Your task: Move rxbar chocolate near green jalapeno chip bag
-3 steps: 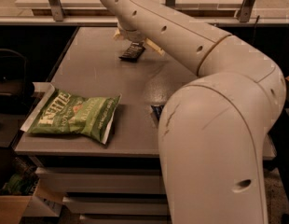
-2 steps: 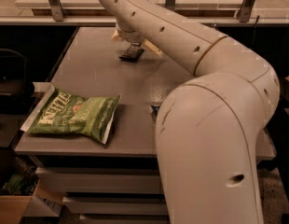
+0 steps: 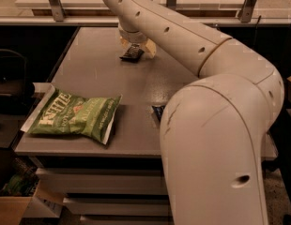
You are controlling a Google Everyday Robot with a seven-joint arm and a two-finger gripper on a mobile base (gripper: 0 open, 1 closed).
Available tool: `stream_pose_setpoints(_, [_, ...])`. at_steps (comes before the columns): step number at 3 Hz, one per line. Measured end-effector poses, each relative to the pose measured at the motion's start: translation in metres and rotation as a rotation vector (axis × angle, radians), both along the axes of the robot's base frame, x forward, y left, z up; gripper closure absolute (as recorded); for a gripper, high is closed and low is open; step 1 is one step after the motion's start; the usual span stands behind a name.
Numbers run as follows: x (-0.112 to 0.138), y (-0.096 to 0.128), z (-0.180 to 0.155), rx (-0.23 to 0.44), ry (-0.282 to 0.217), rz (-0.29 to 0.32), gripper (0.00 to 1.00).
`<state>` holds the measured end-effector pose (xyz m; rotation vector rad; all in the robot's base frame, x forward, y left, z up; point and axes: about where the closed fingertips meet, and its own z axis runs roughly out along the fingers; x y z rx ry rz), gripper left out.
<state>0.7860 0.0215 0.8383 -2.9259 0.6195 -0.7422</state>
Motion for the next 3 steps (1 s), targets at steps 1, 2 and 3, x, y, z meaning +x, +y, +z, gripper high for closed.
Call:
stream_pose_setpoints(1, [-0.0021, 0.0018, -0.0009, 0.009, 0.008, 0.005, 0.62])
stream_pose_setpoints(2, [-0.0022, 0.0018, 0.0007, 0.009, 0.008, 0.006, 0.87])
stream_pose_setpoints(3, [-0.0051, 0.0033, 0.0018, 0.012, 0.013, 0.009, 1.00])
